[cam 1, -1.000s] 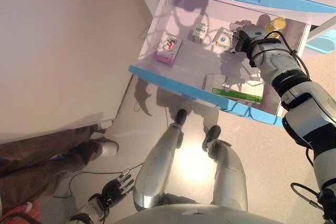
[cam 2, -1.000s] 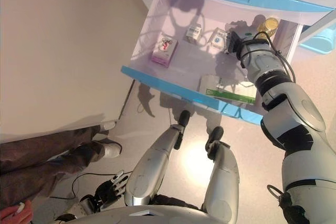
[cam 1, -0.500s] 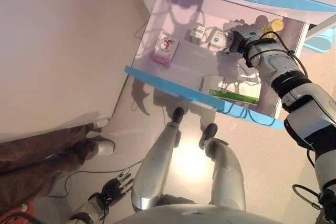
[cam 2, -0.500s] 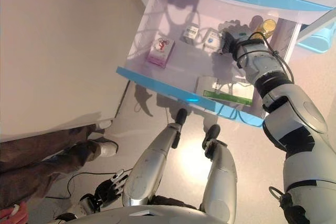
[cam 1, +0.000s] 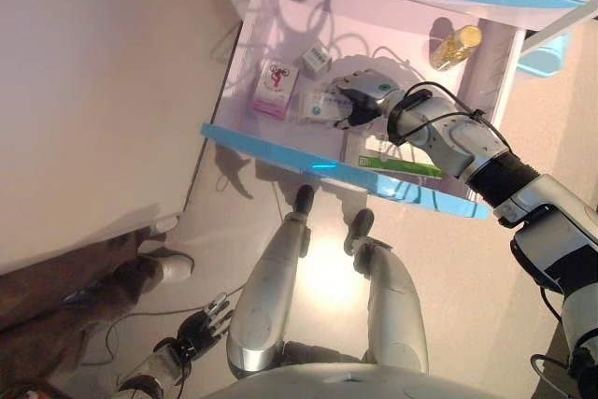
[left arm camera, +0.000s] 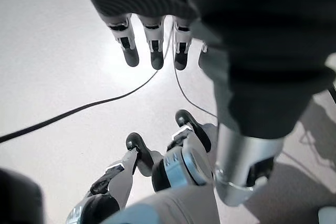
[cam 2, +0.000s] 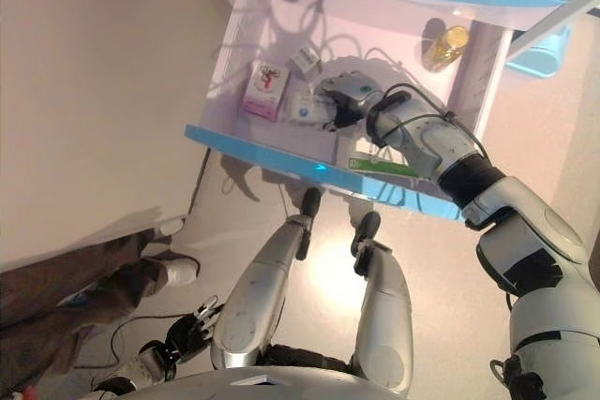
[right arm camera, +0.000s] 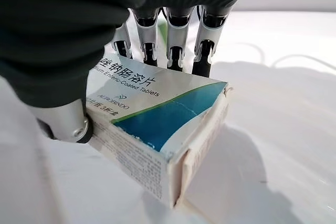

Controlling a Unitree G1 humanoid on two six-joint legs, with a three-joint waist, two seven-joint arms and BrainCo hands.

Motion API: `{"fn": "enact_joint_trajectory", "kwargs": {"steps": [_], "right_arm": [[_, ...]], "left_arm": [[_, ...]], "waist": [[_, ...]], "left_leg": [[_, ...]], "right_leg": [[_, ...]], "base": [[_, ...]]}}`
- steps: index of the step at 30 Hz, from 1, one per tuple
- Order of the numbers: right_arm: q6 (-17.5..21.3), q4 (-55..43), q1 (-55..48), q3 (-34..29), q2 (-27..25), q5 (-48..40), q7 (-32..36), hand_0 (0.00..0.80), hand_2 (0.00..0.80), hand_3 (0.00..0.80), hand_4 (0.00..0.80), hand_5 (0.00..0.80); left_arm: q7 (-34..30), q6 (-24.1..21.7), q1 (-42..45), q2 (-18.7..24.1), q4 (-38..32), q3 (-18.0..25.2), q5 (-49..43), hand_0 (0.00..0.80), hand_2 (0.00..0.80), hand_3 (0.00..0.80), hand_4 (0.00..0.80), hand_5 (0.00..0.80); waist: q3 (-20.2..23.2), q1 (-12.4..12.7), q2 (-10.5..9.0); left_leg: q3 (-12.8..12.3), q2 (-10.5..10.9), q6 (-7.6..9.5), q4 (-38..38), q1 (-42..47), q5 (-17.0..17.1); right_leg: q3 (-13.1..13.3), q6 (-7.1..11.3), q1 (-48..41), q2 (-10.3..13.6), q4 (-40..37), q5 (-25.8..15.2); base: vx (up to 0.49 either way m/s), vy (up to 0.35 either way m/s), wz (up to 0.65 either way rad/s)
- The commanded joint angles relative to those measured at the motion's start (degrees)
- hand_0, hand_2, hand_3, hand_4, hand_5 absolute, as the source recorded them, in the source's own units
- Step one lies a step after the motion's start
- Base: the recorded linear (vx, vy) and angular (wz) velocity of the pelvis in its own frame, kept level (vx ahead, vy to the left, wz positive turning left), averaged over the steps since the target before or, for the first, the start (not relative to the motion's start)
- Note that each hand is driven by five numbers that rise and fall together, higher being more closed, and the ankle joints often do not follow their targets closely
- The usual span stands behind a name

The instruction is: Open the drawer and pick up the medicine

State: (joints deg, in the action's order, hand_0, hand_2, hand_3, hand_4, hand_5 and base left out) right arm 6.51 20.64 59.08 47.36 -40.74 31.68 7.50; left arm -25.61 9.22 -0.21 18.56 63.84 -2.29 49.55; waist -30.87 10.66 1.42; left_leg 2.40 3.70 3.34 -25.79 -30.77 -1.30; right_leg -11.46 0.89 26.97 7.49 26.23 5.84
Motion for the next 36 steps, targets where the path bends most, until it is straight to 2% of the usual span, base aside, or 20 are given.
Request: {"fn": "enact_joint_trajectory", "kwargs": {"steps": [1, 11, 21, 29, 36], "right_arm": [[2.13, -7.21, 1.27, -3.50, -3.40, -0.54, 0.93, 0.800, 0.800, 0.800, 0.800, 0.800], [4.07, -19.48, -1.06, -7.72, -7.31, -4.50, 2.96, 0.800, 0.800, 0.800, 0.800, 0.800], [5.21, -31.20, -4.92, -13.89, -10.04, -12.30, 5.26, 0.800, 0.800, 0.800, 0.800, 0.800], [4.65, -41.15, -9.07, -20.30, -9.48, -27.41, 8.69, 0.800, 0.800, 0.800, 0.800, 0.800], [3.06, -46.74, -12.45, -25.32, -8.19, -35.98, 11.39, 0.800, 0.800, 0.800, 0.800, 0.800]], "left_arm": [[-0.93, 0.01, 4.62, 1.21, 1.12, 0.70, -1.89, 0.000, 0.000, 0.000, 0.000, 0.000], [-0.48, -0.40, 4.45, 1.16, 2.99, 2.50, -3.02, 0.000, 0.000, 0.000, 0.000, 0.000], [0.96, -0.20, 4.90, 0.53, 3.76, 3.28, -3.78, 0.000, 0.000, 0.000, 0.000, 0.000], [2.29, 0.48, 5.36, 0.32, 5.28, 3.71, -4.60, 0.000, 0.000, 0.000, 0.000, 0.000], [4.38, 0.41, 6.24, -0.72, 6.75, 4.04, -6.01, 0.000, 0.000, 0.000, 0.000, 0.000]], "waist": [[1.08, -0.56, 0.82], [1.08, -2.25, -0.23], [3.84, -3.38, -0.83], [7.12, -4.34, -1.61], [11.45, -4.76, -2.68]], "left_leg": [[-3.77, 0.30, 1.56, 7.60, 6.81, -4.43], [-4.73, -0.19, 1.44, 10.00, 11.96, -4.77], [-4.95, -0.18, 1.26, 12.49, 15.92, -5.18], [-4.72, -0.24, 0.89, 15.18, 19.91, -5.34], [-4.45, -0.26, 0.50, 17.86, 23.88, -5.41]], "right_leg": [[2.29, 3.38, -0.74, 0.23, 2.90, -0.51], [3.37, 4.27, -4.90, -0.40, 1.25, -0.98], [4.09, 4.74, -8.53, -0.65, -0.62, -0.49], [4.87, 5.26, -12.49, -0.84, -2.75, -0.15], [5.16, 5.78, -16.95, -0.78, -5.63, 0.09]], "base": [[-0.022, -0.024, -0.14], [0.000, -0.030, -0.11], [0.032, -0.022, -0.07], [0.057, -0.028, -0.05], [0.087, -0.043, -0.06]]}}
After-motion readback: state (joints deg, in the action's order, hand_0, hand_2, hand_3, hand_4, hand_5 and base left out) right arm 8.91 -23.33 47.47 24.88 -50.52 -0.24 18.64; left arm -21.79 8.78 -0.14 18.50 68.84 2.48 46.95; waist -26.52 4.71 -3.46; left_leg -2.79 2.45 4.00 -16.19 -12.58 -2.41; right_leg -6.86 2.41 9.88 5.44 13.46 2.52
